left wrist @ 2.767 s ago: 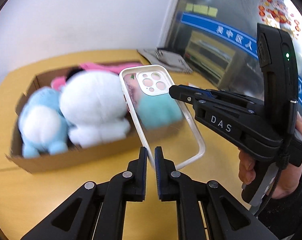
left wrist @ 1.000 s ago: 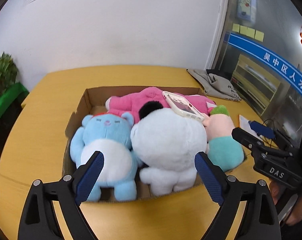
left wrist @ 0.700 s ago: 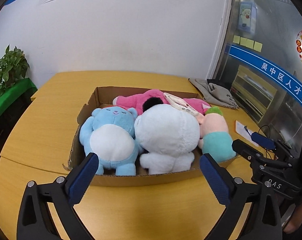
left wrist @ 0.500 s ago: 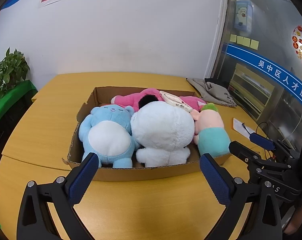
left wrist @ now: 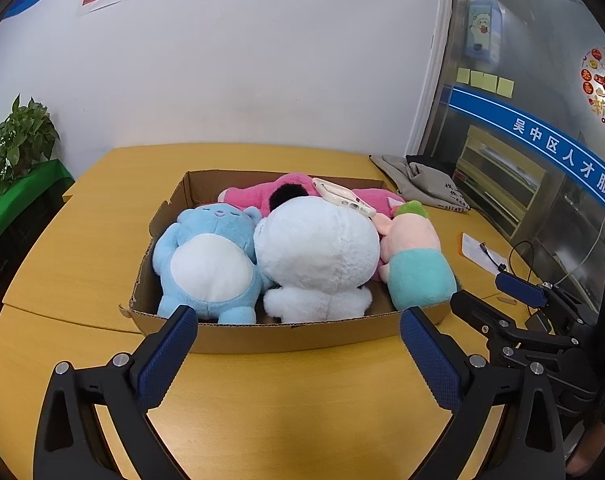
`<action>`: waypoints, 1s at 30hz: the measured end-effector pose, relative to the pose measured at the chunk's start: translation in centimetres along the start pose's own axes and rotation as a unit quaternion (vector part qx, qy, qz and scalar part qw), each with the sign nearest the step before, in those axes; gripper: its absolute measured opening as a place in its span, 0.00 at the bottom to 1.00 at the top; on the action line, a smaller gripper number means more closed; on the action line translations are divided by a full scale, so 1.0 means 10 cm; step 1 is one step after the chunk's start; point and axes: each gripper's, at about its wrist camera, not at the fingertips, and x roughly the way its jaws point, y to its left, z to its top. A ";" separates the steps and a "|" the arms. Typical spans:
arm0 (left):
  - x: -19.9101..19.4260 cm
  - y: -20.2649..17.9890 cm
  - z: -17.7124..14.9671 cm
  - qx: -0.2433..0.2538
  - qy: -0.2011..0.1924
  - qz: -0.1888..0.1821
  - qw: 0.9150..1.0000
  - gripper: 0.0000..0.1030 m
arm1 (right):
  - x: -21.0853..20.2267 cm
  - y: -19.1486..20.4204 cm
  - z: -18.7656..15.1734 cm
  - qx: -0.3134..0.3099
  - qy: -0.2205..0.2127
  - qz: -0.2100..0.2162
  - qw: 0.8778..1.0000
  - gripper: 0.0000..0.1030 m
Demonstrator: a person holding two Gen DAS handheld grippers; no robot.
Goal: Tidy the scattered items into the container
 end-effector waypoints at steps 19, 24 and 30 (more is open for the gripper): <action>0.10 -0.03 -0.04 0.003 0.009 -0.003 1.000 1.00 | 0.08 -0.05 -0.07 0.004 0.009 -0.005 1.000 0.76; 0.13 -0.04 -0.05 0.004 0.011 0.000 1.000 1.00 | 0.09 -0.07 -0.08 0.005 0.011 -0.004 1.000 0.76; 0.15 -0.06 -0.07 0.005 0.015 0.003 1.000 1.00 | 0.11 -0.09 -0.09 0.005 0.013 -0.004 1.000 0.76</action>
